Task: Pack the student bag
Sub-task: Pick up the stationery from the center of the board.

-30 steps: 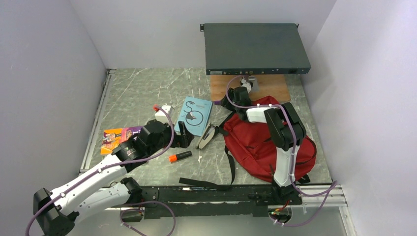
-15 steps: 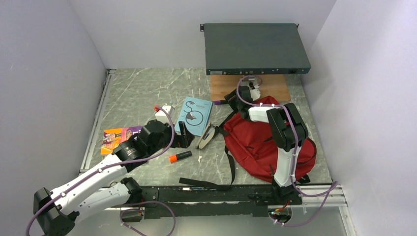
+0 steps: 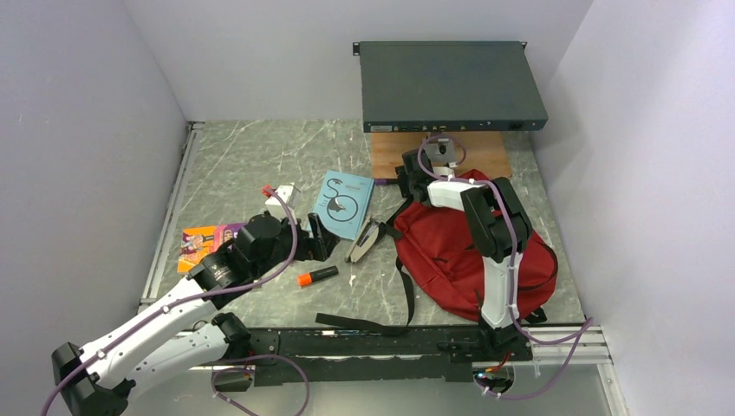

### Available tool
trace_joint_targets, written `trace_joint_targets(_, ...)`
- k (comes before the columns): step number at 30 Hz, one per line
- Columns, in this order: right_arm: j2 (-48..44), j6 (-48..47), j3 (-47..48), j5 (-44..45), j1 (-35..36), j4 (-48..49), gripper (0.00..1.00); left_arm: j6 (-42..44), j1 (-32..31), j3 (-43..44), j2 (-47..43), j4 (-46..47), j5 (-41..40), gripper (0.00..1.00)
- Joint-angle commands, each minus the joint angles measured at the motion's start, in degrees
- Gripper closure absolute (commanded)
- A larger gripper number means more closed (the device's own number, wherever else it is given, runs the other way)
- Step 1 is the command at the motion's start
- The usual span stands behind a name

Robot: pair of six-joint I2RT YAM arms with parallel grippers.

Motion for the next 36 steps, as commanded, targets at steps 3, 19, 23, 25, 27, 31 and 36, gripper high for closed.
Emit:
trace_joint_targets(3, 0.8, 4.2, -1.0, 4.2, 0.9, -5.6, 0.58, 0.0, -0.1, 0.2, -2.0, -0.5, -1.5, 0.0)
trace_joint_targets(19, -0.6, -3.0, -3.8, 2.0, 1.1, 4.4, 1.0, -0.7, -0.1, 0.3, -4.7, -2.1, -1.2, 0.0)
trace_joint_targets(23, -4.5, -9.3, -6.8, 1.1, 1.4, 8.7, 1.0, -1.2, -0.1, 0.1, -5.6, -2.4, -1.0, 0.0)
trace_joint_targets(25, -6.5, -12.5, -8.9, -0.5, 1.4, 12.0, 1.0, -1.6, -0.1, -0.1, -5.8, -2.5, -0.6, 0.0)
trace_joint_targets(27, -8.1, -15.9, -10.6, -3.0, 1.3, 15.8, 1.0, -2.1, 0.0, -0.2, -6.1, -2.5, -0.1, 0.0)
trace_joint_targets(31, -12.4, -22.1, -14.0, -9.8, 1.4, 22.3, 1.0, -3.1, -0.1, 0.0, -6.4, -2.4, 1.6, 0.0)
trace_joint_targets(36, -18.8, -30.5, -18.5, -21.9, 2.2, 27.8, 1.0, -3.2, 0.5, 1.4, -4.5, -2.7, 5.6, 0.0)
